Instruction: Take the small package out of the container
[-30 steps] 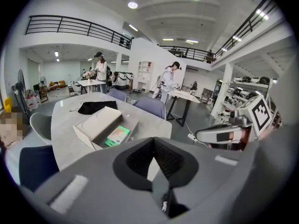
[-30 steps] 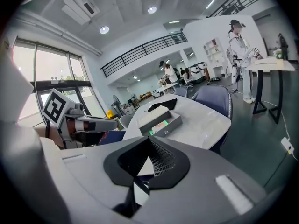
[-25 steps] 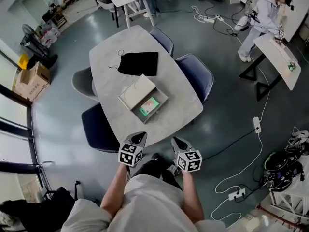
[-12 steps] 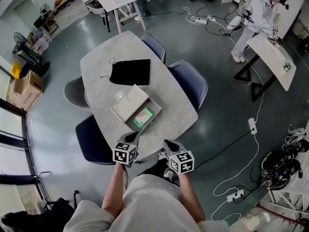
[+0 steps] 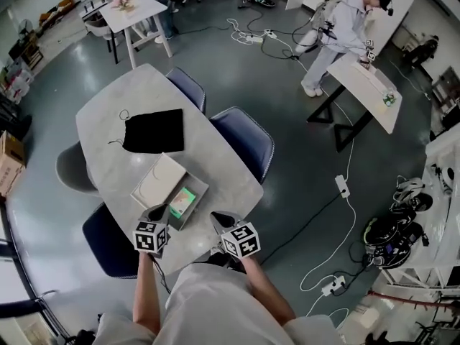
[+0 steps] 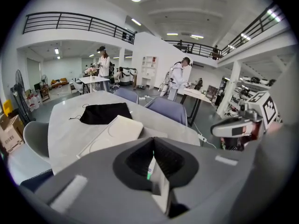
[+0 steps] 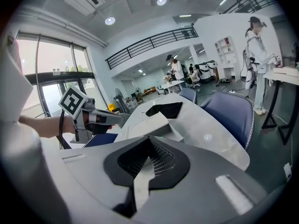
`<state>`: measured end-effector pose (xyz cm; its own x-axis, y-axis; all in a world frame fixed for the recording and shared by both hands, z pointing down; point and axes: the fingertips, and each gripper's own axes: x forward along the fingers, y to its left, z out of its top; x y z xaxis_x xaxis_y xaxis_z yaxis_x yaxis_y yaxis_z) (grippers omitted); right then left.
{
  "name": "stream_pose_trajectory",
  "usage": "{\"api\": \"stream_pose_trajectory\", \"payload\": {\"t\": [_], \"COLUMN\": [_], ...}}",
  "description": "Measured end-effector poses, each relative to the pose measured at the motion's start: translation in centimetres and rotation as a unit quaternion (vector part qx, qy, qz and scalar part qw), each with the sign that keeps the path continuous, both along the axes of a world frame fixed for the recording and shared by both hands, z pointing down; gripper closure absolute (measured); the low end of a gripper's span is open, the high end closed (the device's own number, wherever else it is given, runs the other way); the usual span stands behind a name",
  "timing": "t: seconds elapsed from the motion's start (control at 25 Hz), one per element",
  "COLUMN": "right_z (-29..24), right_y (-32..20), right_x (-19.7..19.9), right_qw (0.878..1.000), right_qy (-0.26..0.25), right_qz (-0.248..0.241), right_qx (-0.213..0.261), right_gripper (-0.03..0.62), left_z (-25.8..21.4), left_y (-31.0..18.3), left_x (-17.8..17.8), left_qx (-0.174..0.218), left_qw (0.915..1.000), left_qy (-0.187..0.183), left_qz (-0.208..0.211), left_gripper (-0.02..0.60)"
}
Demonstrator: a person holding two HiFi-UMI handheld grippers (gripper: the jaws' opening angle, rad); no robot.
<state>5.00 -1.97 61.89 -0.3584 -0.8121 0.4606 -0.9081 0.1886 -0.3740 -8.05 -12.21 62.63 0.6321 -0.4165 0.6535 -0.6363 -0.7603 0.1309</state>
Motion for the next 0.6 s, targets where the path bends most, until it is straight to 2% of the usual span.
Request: {"api": "stream_pose_trajectory", "payload": {"t": [0.32,0.6], "right_z": [2.4,3.7], "right_y": [-2.5,-3.4], "right_x": [0.9,2.1], "right_qw": [0.999,0.999], "right_qy": [0.030,0.036], "right_qz": [-0.005,0.003], "right_qx": [-0.018,-0.035], "right_gripper": [0.594,0.594], "left_z": [4.3,7.1], "left_y": [-2.9,-3.2], "left_x": [2.2,4.4], "left_qx": [-0.027,-0.038], "left_qw": [0.9990,0.9956], "left_qy": [-0.004,-0.029], "left_qz": [0.035,0.081], "left_gripper": [0.518,0.462]}}
